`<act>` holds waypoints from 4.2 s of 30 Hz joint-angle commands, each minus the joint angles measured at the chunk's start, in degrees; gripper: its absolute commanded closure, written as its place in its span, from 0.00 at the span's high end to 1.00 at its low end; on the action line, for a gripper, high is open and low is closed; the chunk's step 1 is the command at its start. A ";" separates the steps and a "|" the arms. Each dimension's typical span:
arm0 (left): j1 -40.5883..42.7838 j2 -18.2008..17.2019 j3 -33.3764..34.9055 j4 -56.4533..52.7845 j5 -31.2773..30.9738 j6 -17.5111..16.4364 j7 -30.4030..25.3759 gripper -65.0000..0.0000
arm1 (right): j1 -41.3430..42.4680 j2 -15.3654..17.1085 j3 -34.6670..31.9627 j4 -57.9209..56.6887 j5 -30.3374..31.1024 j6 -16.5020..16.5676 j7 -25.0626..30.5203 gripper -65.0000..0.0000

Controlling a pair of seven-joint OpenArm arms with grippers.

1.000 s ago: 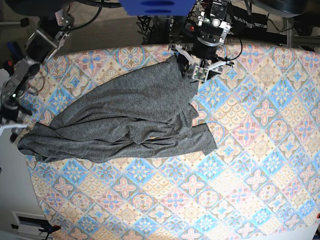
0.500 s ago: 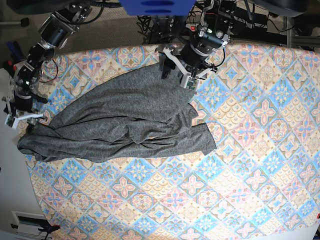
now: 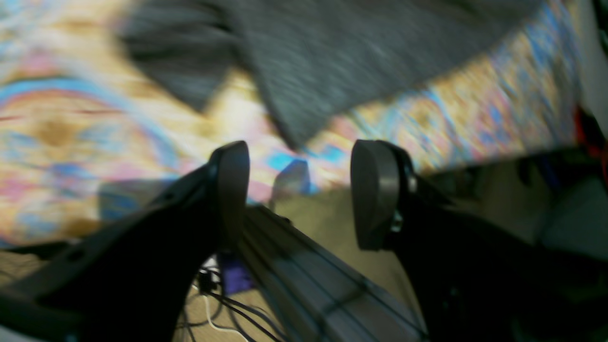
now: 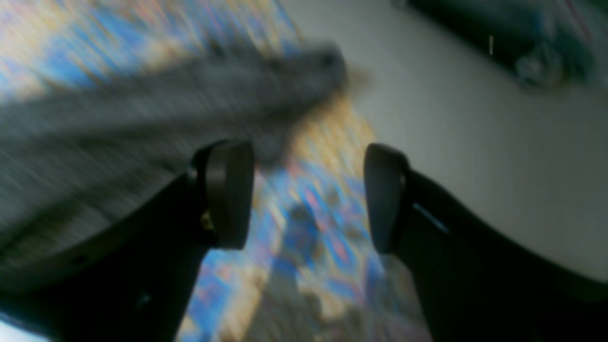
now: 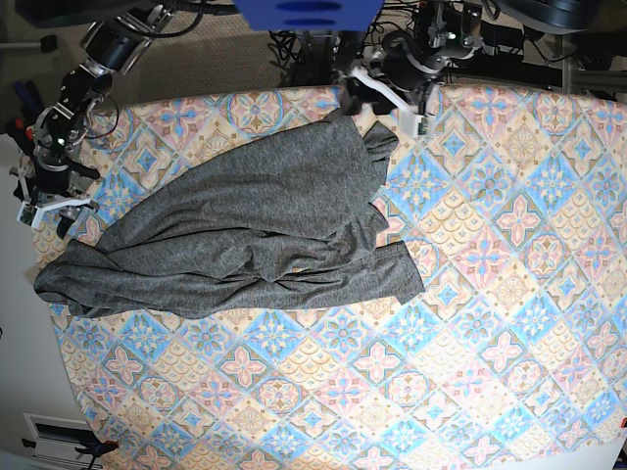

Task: Layout the t-shirt on the table in an organized manner, then fold the t-shirt properly
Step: 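Pull the shirt edge with the left gripper, stretching it between grippers, then regrasp the shirt with the right gripper and pull it outward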

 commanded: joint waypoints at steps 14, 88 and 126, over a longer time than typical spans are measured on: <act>-8.16 0.16 1.69 -5.24 -0.99 5.40 2.54 0.51 | 1.44 0.79 0.29 1.20 0.43 5.75 2.40 0.54; -28.64 -14.43 -21.52 -3.74 -23.93 4.96 22.59 0.00 | 1.97 -4.84 3.10 -15.94 0.43 19.55 2.93 0.54; -13.26 -18.83 -21.96 -3.65 -23.76 4.96 22.59 0.00 | 38.10 9.58 0.55 -41.26 -7.22 19.20 3.02 0.00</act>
